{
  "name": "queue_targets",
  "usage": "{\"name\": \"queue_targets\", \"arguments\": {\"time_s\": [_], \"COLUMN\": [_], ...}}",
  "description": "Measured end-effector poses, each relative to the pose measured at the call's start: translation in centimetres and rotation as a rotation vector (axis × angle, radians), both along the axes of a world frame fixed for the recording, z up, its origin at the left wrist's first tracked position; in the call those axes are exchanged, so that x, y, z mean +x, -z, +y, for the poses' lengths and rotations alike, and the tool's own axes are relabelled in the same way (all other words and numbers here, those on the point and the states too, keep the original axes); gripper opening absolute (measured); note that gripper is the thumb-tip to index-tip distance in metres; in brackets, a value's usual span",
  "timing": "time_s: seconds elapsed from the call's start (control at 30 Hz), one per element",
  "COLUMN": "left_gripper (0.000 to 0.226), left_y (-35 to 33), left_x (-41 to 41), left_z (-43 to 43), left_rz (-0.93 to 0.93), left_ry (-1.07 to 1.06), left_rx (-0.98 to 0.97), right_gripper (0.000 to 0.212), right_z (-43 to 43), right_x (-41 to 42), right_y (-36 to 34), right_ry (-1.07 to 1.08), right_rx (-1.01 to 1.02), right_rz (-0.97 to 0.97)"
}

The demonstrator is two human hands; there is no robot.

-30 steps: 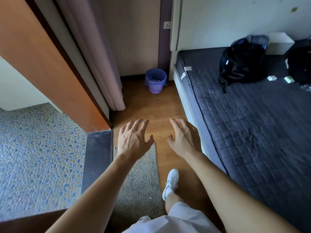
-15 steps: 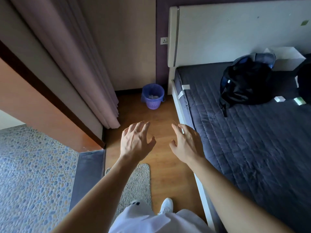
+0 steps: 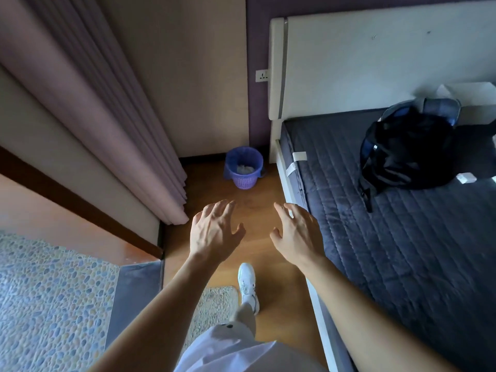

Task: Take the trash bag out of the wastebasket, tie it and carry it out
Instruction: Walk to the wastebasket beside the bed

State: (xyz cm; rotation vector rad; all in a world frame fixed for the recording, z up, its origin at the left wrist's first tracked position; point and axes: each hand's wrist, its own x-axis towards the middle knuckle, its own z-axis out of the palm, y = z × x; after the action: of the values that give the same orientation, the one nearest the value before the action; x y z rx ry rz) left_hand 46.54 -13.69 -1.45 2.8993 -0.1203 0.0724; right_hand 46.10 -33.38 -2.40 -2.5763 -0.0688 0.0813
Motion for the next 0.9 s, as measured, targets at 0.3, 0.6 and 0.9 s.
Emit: {"name": "queue_targets", "arguments": {"time_s": [0.3,0.6,0.9], "left_gripper": [0.057,0.064,0.073], "left_y": [0.1,0.4,2.2], "left_x": [15.4,26.8,35.4], "left_z": [2.1,4.9,5.9], "left_rz": [-0.001,0.043,0.097], "left_ry": [-0.034,-0.038,-0.128], "left_rx": [-0.067,-0.074,-0.111], "right_gripper": [0.062,0.061,0.063], "right_z": [1.7,2.9,3.4], "right_x": [15.5,27.7,37.2], "right_y": [1.2,1.0,2.6], "right_ry": [-0.005,-0.045,-0.101], "right_rx": [-0.095,-0.239,-0.308], "right_rz": [-0.052,-0.087,-0.021]}}
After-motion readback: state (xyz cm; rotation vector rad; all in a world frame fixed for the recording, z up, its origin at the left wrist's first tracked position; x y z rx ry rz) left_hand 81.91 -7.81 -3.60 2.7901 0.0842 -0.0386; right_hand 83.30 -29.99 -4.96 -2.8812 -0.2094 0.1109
